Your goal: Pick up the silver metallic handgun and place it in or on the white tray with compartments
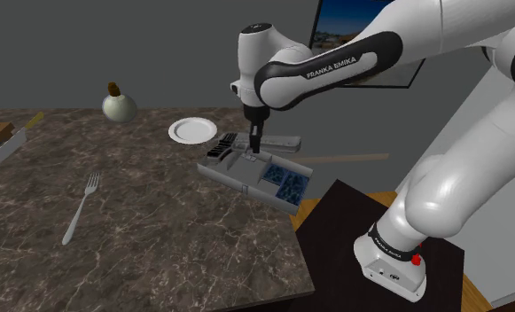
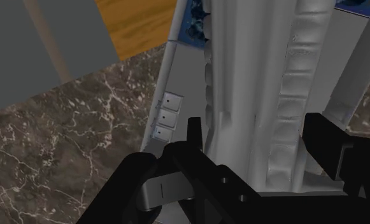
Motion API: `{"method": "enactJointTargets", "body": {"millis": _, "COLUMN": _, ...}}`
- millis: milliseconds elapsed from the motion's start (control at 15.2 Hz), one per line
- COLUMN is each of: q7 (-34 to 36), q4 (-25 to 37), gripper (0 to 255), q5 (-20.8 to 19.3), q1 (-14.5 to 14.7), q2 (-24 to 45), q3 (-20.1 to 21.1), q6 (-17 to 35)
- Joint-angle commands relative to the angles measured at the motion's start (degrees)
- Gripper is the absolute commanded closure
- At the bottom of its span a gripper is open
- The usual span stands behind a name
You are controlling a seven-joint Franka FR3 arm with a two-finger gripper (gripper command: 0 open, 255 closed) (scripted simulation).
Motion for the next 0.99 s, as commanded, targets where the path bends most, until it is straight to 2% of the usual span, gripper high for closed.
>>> {"method": "enactJointTargets", "body": {"millis": 0, "q7": -1.6, "q4": -1.8, "gripper": 255, "q5": 0.0, "q1": -0.6, "q2": -0.9, "q3": -0.9, "q6": 1.1}}
{"method": "enactJointTargets", "body": {"millis": 924, "q7": 1.1, "q4": -7.1, "gripper": 255, "q5": -2.5, "q1": -0.9, "q2": 4.8, "q3": -0.6, "q6": 11.8}}
